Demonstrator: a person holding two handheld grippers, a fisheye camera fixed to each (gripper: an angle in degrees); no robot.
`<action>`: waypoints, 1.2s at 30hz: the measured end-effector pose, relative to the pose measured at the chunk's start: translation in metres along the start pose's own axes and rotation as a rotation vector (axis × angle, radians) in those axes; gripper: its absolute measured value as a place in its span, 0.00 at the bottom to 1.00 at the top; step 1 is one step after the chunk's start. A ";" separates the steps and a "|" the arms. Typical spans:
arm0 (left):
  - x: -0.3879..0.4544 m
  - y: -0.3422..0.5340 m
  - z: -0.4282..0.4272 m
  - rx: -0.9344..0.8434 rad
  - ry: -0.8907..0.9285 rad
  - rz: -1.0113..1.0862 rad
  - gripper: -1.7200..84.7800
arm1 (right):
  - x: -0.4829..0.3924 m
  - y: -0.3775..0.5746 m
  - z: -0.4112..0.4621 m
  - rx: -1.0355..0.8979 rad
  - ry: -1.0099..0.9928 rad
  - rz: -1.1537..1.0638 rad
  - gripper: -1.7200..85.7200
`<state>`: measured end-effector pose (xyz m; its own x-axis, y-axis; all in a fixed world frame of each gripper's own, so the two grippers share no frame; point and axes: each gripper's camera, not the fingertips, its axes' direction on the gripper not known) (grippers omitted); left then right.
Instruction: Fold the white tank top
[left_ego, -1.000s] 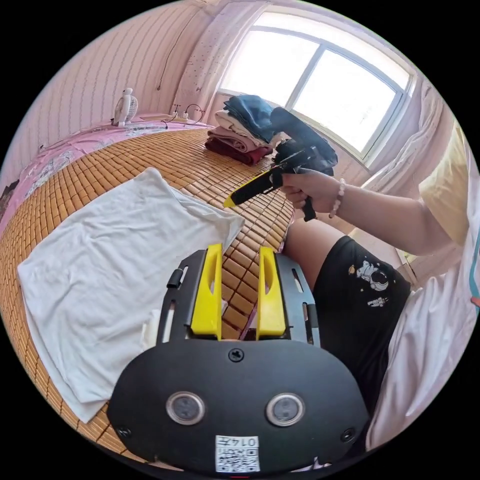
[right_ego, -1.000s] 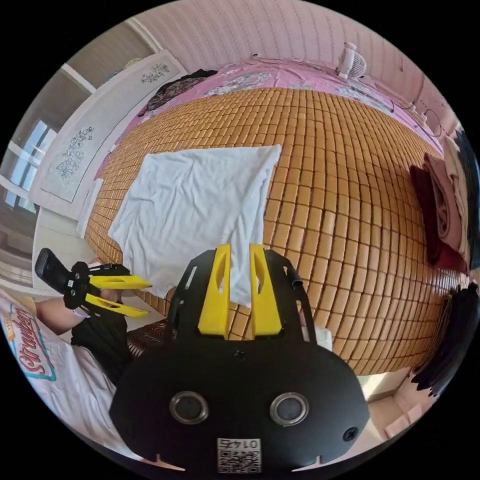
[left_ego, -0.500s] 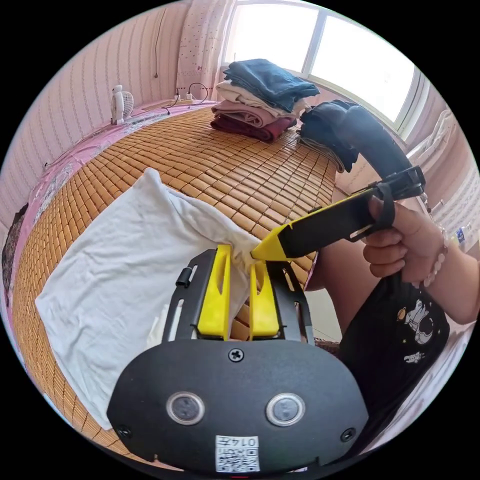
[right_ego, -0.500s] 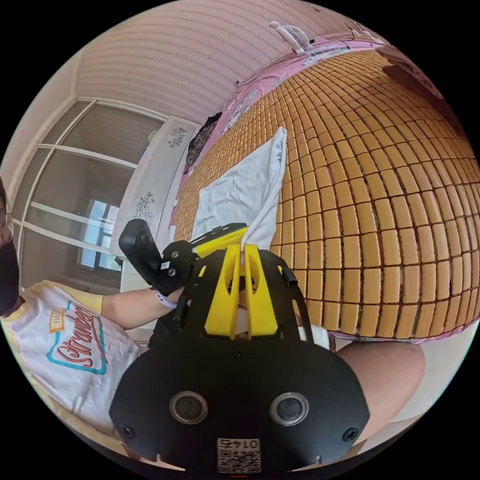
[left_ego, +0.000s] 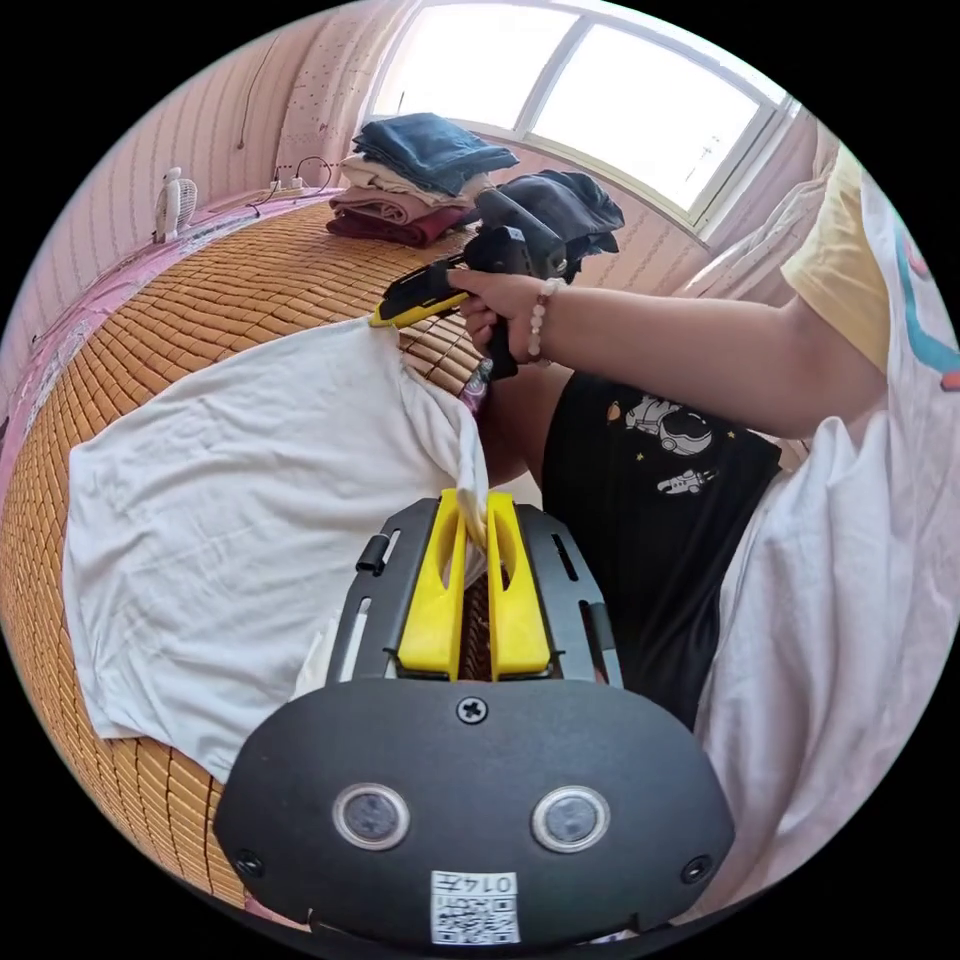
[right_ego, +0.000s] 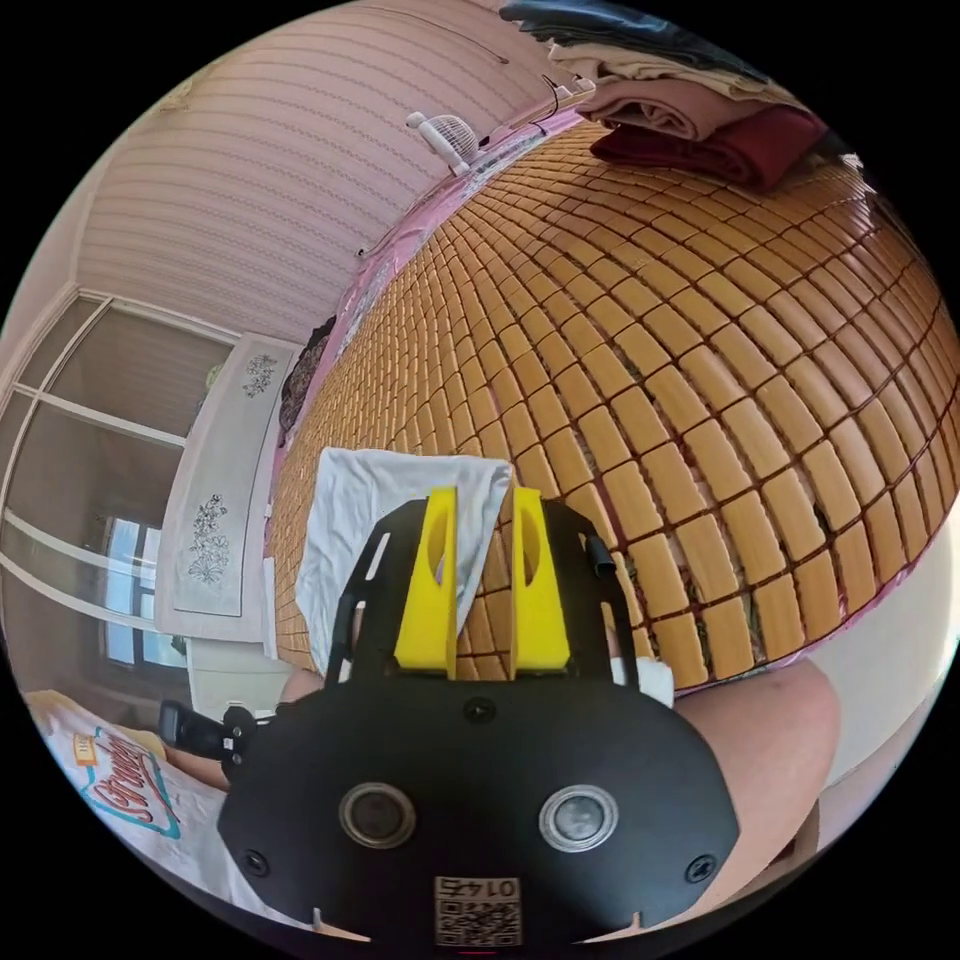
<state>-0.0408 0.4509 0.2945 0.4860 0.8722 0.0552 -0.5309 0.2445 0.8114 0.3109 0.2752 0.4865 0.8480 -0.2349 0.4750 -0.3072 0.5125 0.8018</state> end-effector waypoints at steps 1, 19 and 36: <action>-0.001 -0.001 -0.004 0.004 -0.014 0.008 0.05 | 0.000 -0.001 0.002 -0.014 0.062 0.015 0.04; -0.211 -0.037 -0.177 0.448 -0.040 -0.451 0.08 | -0.198 -0.025 -0.048 0.234 0.032 -0.446 0.06; -0.394 -0.088 -0.146 0.231 -0.211 -0.710 0.16 | -0.282 -0.063 0.233 -0.236 0.467 -0.697 0.18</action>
<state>-0.2873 0.1473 0.1162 0.7898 0.4352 -0.4323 0.1036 0.5999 0.7933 -0.0096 0.1171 0.3867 0.9156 -0.2227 -0.3347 0.4015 0.5478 0.7340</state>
